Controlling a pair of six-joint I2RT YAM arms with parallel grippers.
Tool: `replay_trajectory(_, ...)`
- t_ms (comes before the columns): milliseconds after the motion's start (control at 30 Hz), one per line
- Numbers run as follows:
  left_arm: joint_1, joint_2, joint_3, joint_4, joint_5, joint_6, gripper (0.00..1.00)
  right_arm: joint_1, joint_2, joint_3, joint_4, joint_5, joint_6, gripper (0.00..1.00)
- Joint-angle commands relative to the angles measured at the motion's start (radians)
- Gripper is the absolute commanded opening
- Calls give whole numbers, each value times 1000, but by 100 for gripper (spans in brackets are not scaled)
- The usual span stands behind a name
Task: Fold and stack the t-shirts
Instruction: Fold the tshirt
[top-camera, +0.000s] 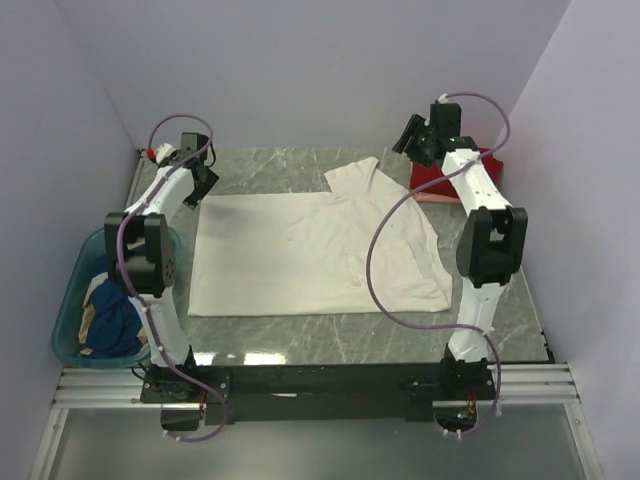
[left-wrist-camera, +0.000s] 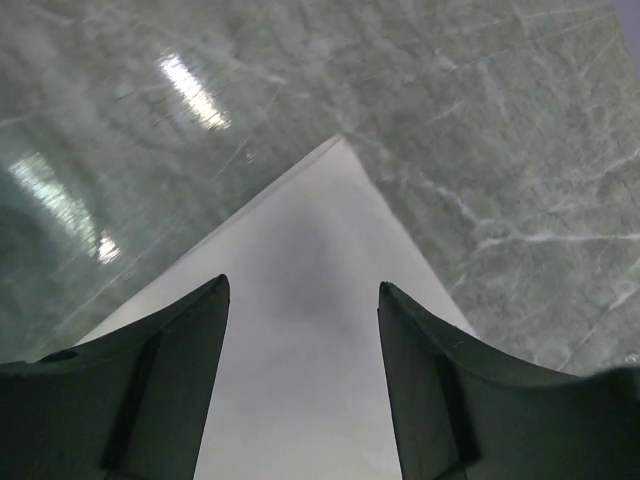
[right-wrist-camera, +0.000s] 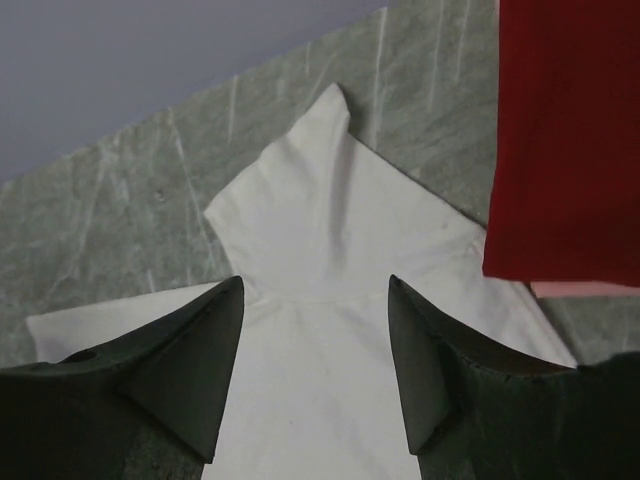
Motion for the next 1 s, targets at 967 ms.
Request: replay_trajectory(967,35,464,396,-18,-30,130,36,54,487,454,67,5,-90,63)
